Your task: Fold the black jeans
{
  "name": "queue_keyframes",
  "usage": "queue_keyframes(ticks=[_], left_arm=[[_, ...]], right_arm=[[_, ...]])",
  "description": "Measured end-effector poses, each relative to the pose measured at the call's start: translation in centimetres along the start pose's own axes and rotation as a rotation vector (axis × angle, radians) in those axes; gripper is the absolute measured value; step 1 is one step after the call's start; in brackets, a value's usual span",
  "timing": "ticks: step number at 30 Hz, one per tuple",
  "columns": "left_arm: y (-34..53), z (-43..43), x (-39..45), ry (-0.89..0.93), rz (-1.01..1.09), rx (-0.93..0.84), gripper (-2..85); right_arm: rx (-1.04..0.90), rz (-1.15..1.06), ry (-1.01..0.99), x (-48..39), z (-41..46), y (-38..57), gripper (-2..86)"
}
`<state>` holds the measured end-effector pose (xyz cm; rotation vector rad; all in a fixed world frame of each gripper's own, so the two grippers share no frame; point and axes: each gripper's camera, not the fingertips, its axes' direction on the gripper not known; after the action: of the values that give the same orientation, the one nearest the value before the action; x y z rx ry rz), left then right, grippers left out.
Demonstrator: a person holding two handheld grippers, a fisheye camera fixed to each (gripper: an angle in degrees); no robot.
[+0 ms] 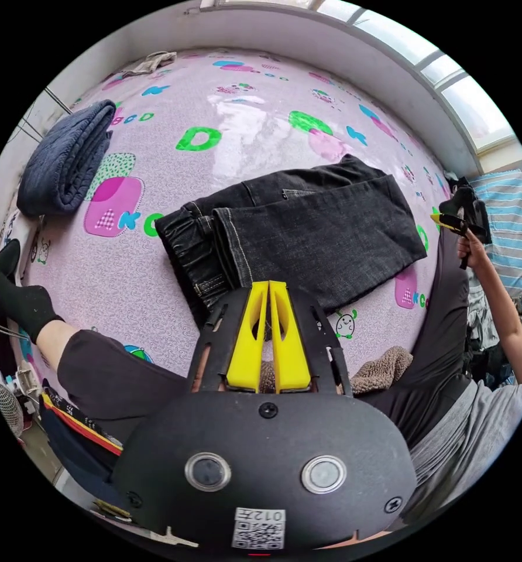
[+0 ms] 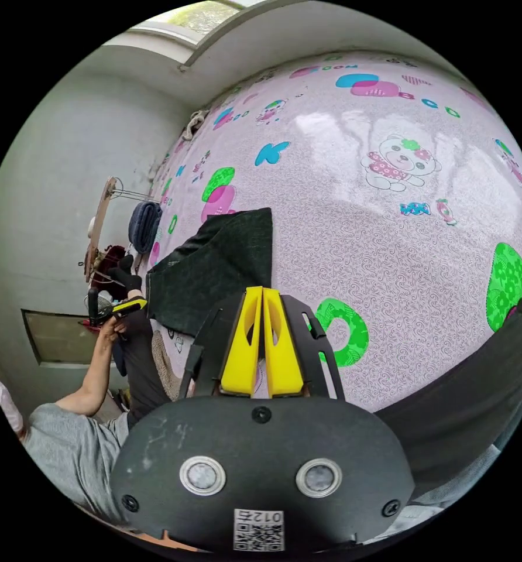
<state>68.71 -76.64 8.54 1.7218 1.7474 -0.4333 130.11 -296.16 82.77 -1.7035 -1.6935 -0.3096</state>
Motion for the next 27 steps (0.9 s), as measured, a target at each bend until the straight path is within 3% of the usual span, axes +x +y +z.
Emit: queue_keyframes(ticks=[4, 6, 9, 13, 21, 27], left_arm=[[0.5, 1.4, 2.2, -0.066, 0.050, -0.089, 0.2], [0.6, 3.9, 3.6, -0.184, 0.130, -0.188, 0.2], [0.1, 3.2, 4.1, -0.166, 0.079, -0.195, 0.4], [1.2, 1.2, 6.0, -0.231, 0.109, -0.133, 2.0], [6.6, 4.3, 15.1, -0.550, 0.681, -0.071, 7.2], [7.7, 7.9, 16.3, -0.748, 0.868, -0.182, 6.0]], right_arm=[[-0.085, -0.140, -0.015, -4.1, 1.2, 2.0, -0.6], [-0.137, -0.153, 0.114, -5.0, 2.6, 2.5, -0.7], [-0.224, -0.169, 0.318, -5.9, 4.6, 3.1, -0.7], [-0.185, -0.199, 0.243, -7.7, 3.7, 4.7, -0.6], [-0.139, -0.313, 0.261, -12.1, 3.3, 8.8, 0.4], [-0.196, -0.269, 0.319, -13.3, 5.7, 9.8, -0.5]])
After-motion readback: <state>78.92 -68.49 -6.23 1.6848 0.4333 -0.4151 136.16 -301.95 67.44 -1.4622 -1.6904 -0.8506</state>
